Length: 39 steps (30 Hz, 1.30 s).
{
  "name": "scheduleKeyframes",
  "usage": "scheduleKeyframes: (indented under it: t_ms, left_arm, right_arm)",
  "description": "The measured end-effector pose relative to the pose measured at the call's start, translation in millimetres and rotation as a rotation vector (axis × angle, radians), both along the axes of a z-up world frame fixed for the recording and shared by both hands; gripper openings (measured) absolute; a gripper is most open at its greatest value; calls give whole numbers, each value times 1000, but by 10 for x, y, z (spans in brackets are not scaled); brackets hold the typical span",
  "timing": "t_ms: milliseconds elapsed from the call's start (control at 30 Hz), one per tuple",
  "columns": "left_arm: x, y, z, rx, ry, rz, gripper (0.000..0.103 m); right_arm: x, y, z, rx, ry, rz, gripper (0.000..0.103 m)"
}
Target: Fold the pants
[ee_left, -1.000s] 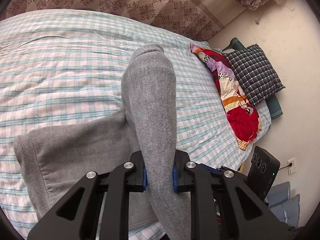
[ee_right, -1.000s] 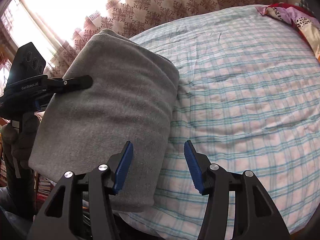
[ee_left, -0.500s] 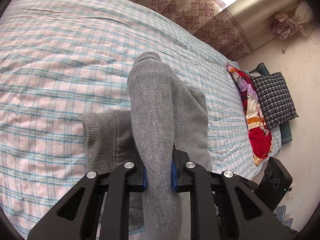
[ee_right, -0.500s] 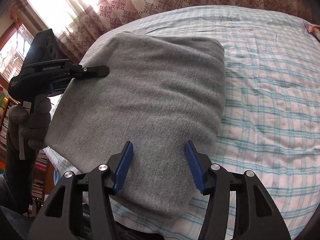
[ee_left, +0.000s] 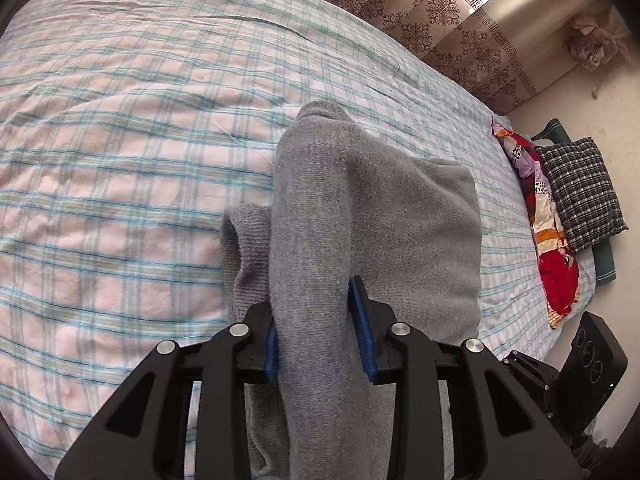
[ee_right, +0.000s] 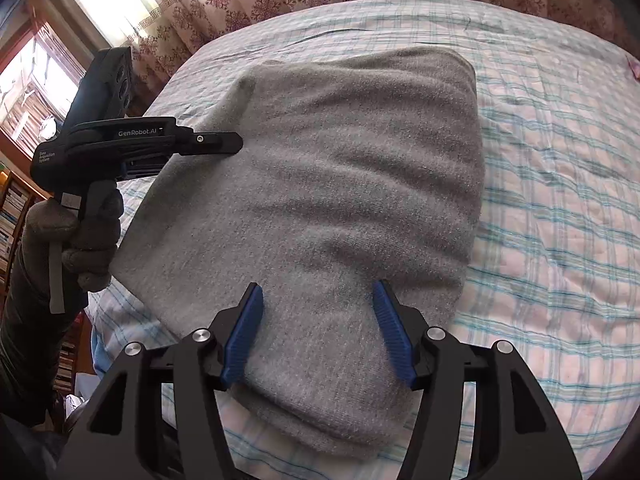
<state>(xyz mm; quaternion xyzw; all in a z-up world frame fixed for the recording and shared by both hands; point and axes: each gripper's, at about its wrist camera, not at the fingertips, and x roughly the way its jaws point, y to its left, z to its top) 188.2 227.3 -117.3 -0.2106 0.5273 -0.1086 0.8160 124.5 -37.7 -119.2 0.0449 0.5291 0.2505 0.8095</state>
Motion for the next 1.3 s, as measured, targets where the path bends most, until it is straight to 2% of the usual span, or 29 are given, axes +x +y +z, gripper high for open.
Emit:
scheduleKeyframes:
  t_ms: [67, 133, 233, 333, 467, 567, 733, 867, 900, 933, 1033, 1300]
  left_arm:
    - [-23, -24, 66, 59, -15, -1, 39]
    - [-70, -63, 168, 163, -41, 12, 51]
    - [-146, -143, 363, 315, -106, 23, 55]
    - [-170, -251, 541, 361, -155, 24, 55]
    - [-116, -598, 689, 346, -202, -55, 55]
    - [-2, -951, 706, 305, -207, -130, 55]
    - [257, -1481, 627, 188, -168, -268, 55]
    - [440, -1768, 515, 132, -123, -338, 53]
    - [482, -1827, 489, 119, -113, -354, 50]
    - [519, -1884, 460, 110, -105, -369, 43]
    - [670, -2035, 334, 114, -81, -388, 33]
    - [1001, -2047, 51, 120, -45, -344, 23]
  right_arm:
    - [-1, -78, 58, 22, -3, -1, 58]
    - [-47, -196, 130, 35, -11, -13, 58]
    - [-132, -389, 171, 36, -16, -46, 58]
    - [-181, -489, 156, 35, -9, -75, 58]
    - [-251, -508, 106, 41, -3, -74, 58]
    - [-267, -472, 114, 54, -15, -66, 58]
    - [-262, -421, 131, 75, -27, -43, 58]
    - [-277, -425, 116, 105, -33, -17, 58]
    - [-276, -429, 102, 112, -29, -12, 58]
    - [-270, -434, 82, 120, -23, -5, 58]
    - [-255, -445, 18, 148, 6, 6, 59]
    - [-301, -372, -95, 147, 42, 47, 62]
